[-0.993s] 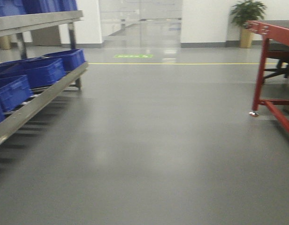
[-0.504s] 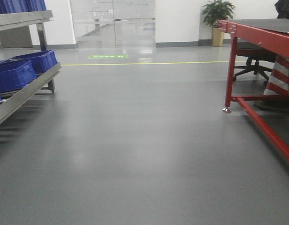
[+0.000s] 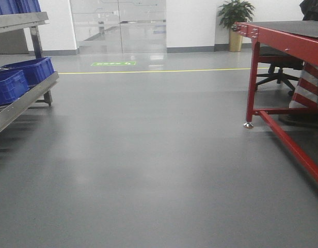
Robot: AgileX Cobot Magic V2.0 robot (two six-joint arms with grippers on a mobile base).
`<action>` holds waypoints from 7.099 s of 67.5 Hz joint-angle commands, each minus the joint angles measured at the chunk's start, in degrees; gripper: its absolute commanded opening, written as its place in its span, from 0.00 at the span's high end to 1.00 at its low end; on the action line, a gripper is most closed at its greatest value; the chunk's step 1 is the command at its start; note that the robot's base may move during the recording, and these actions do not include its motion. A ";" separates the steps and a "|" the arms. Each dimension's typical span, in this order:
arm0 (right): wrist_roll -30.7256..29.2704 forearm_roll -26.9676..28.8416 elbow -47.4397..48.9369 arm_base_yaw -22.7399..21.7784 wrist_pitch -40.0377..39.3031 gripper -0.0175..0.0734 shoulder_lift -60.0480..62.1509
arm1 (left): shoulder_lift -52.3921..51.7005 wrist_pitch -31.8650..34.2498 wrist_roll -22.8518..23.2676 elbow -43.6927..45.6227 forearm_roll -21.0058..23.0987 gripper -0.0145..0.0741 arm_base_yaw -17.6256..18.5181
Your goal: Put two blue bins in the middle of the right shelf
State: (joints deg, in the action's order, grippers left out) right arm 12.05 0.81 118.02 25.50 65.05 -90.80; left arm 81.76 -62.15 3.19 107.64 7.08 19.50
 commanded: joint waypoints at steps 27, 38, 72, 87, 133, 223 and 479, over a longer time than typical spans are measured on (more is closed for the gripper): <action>-1.19 0.82 0.79 0.26 -5.53 0.99 0.77 | -0.82 3.65 -1.36 0.98 3.31 0.96 0.63; -1.19 0.82 0.79 0.26 -5.53 0.99 0.77 | -0.82 3.65 -1.36 0.98 3.31 0.96 0.63; -1.19 0.82 0.79 0.26 -5.53 0.99 0.77 | -0.82 3.77 -1.36 0.98 3.31 0.96 0.63; -1.19 0.82 0.79 0.26 -5.53 0.99 0.77 | -0.82 3.77 -1.36 0.98 3.31 0.96 0.63; -1.19 0.82 0.79 0.26 -5.53 0.99 0.77 | -0.82 6.46 -1.36 0.98 3.31 0.96 0.63; -1.19 0.82 0.79 0.26 -5.53 0.99 0.77 | -0.82 7.94 -1.36 0.98 3.21 0.96 0.63; -1.19 0.82 0.79 0.26 -5.53 0.99 0.77 | -0.82 7.94 -1.36 0.98 3.21 0.96 0.63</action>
State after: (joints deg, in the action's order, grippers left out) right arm 12.57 0.35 118.02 25.50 65.05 -90.90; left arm 81.89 -58.37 2.96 107.64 7.18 19.50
